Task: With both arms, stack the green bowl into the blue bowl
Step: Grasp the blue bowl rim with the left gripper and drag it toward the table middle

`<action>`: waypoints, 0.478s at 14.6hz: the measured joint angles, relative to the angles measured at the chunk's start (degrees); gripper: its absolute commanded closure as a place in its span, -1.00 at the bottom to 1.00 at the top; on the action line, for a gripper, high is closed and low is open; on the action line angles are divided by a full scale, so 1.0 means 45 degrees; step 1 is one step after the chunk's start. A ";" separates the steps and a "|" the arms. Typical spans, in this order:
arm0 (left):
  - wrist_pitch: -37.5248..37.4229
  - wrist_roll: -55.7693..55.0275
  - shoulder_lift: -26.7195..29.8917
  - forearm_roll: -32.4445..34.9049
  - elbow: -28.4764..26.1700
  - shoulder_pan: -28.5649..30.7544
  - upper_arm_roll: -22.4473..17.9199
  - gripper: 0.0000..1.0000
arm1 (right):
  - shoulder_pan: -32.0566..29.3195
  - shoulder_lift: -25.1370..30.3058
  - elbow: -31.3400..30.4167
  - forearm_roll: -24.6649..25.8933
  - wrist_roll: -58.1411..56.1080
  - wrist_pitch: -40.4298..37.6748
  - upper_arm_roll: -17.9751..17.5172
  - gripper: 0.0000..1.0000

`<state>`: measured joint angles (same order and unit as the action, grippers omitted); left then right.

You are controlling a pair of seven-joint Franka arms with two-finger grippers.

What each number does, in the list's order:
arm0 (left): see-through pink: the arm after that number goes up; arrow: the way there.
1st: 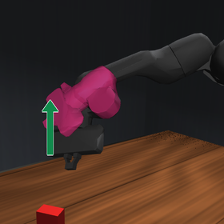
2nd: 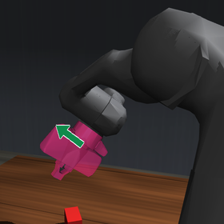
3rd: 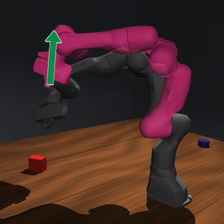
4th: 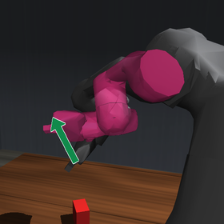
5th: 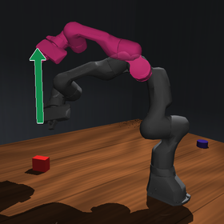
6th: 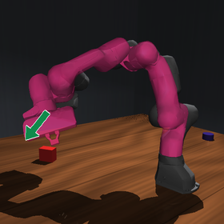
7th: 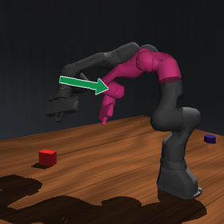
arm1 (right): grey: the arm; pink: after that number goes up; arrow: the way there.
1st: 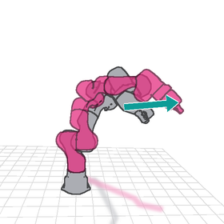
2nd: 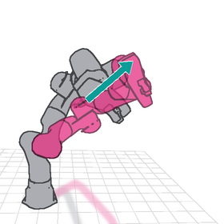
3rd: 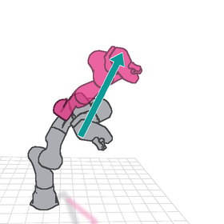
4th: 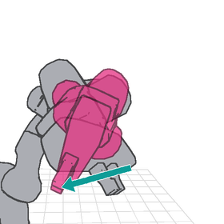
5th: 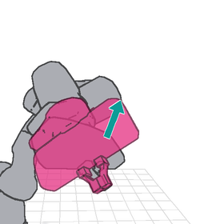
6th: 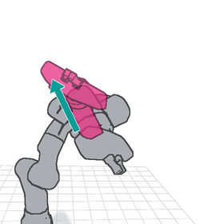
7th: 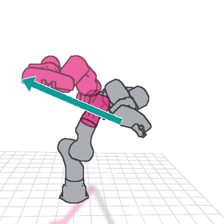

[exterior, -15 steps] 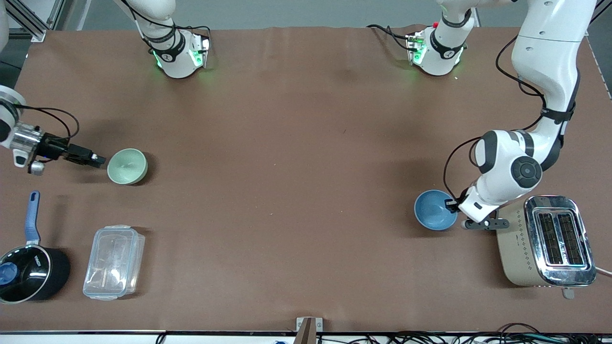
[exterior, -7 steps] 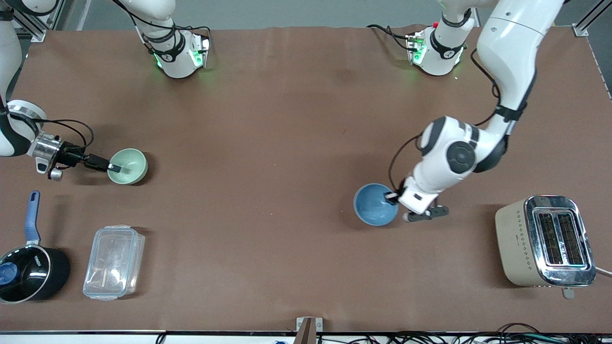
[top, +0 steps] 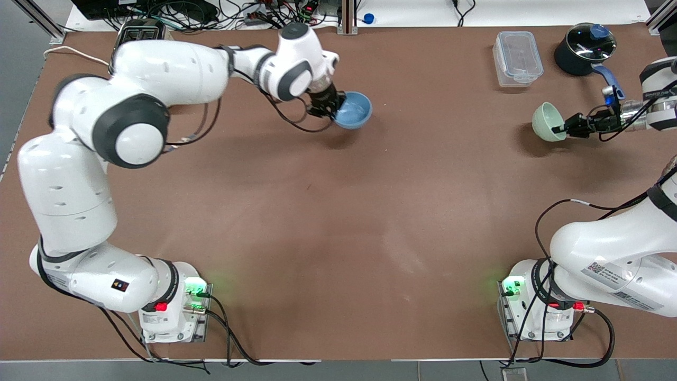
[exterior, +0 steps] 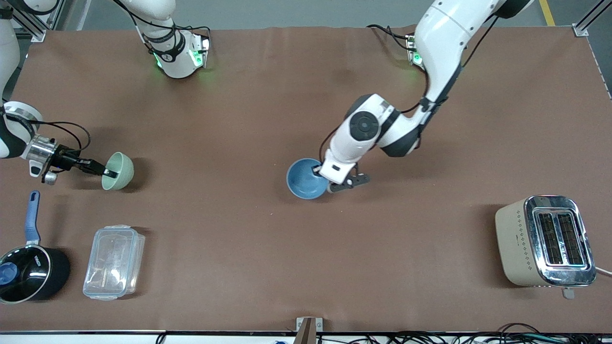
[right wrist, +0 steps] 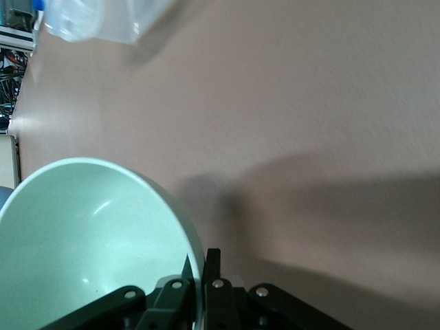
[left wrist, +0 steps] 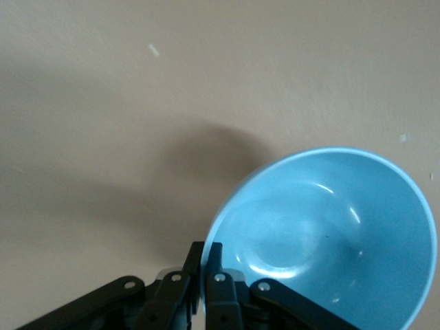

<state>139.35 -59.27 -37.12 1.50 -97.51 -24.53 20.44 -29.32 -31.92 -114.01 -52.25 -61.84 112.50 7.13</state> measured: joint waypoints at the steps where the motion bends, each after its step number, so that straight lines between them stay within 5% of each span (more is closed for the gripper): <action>1: 0.0033 -0.0133 -0.0320 0.0000 0.0281 -0.0238 -0.0026 1.00 | 0.0174 0.0360 0.0050 0.0024 0.0275 -0.0005 0.0005 0.94; 7: 0.0758 -0.0414 -0.1621 0.0000 0.1165 -0.0721 -0.0062 0.82 | 0.1836 0.3254 0.0085 0.2255 0.4400 -0.0027 0.0000 0.93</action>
<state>142.76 -61.14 -44.42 1.49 -92.27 -27.78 20.16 -21.06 -17.28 -113.63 -42.10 -42.04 112.38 7.13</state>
